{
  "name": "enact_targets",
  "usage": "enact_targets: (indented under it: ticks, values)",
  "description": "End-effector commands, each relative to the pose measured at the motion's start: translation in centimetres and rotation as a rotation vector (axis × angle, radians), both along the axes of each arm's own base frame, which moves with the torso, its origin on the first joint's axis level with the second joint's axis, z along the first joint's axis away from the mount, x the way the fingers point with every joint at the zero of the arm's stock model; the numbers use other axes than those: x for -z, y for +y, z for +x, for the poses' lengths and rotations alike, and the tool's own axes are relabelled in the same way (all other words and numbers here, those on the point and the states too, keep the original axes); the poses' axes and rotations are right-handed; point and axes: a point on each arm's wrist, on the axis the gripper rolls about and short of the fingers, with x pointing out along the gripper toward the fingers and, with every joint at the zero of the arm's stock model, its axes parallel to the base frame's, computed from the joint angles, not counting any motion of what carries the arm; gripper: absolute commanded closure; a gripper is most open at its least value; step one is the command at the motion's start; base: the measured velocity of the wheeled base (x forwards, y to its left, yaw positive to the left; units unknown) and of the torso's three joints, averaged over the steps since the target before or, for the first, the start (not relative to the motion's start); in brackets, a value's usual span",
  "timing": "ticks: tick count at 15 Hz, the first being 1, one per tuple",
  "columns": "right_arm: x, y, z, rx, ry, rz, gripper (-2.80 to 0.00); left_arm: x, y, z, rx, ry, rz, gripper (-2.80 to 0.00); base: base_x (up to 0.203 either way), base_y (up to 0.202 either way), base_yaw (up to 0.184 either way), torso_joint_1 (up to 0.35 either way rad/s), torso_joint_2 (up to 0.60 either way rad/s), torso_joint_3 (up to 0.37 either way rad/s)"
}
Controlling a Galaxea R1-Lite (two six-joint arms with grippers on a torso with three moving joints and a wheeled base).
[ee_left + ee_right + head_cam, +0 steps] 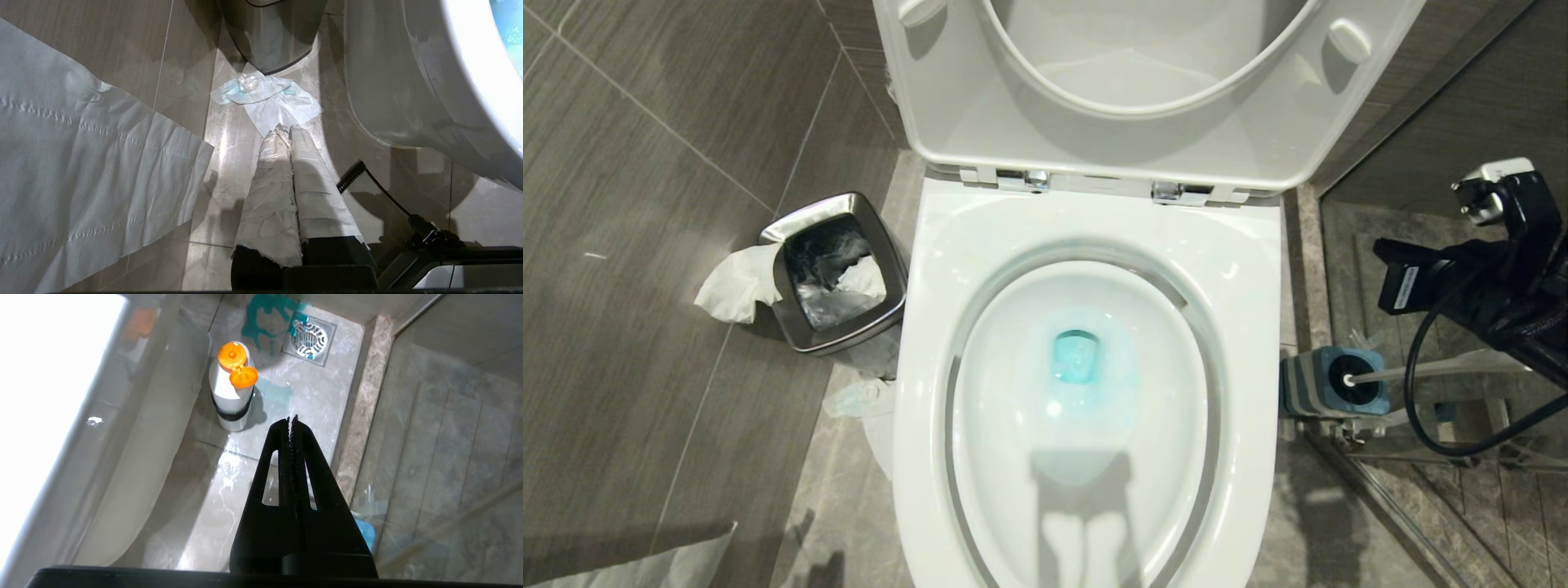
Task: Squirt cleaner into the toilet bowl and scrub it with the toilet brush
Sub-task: Scrub the toilet bowl
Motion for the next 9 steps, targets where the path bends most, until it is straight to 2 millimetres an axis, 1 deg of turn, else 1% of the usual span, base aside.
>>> enact_targets:
  ticks: [1, 3, 5, 9]
  values:
    - [-2.4, -0.1, -1.4, 0.001, -0.053, 0.001, 0.00, 0.0, 0.0, 0.0, -0.001, 0.001, 0.000, 0.00, 0.000, 0.000, 0.000, 0.000, 0.00, 0.000]
    - [-3.9, -0.1, -2.8, -0.002, -0.032, 0.000, 0.00, 0.0, 0.0, 0.0, -0.001, 0.003, 0.000, 0.00, 0.000, 0.000, 0.000, 0.000, 0.00, 0.000]
    - [-4.9, -0.1, -4.5, -0.010, 0.003, -0.001, 0.00, 0.0, 0.0, 0.0, -0.001, 0.004, 0.000, 0.00, 0.000, 0.000, 0.000, 0.000, 0.00, 0.000]
    - [-5.9, -0.2, -7.6, -0.012, 0.020, -0.004, 0.00, 0.0, 0.0, 0.0, -0.001, 0.003, 0.000, 0.00, 0.000, 0.000, 0.000, 0.000, 0.00, 0.000]
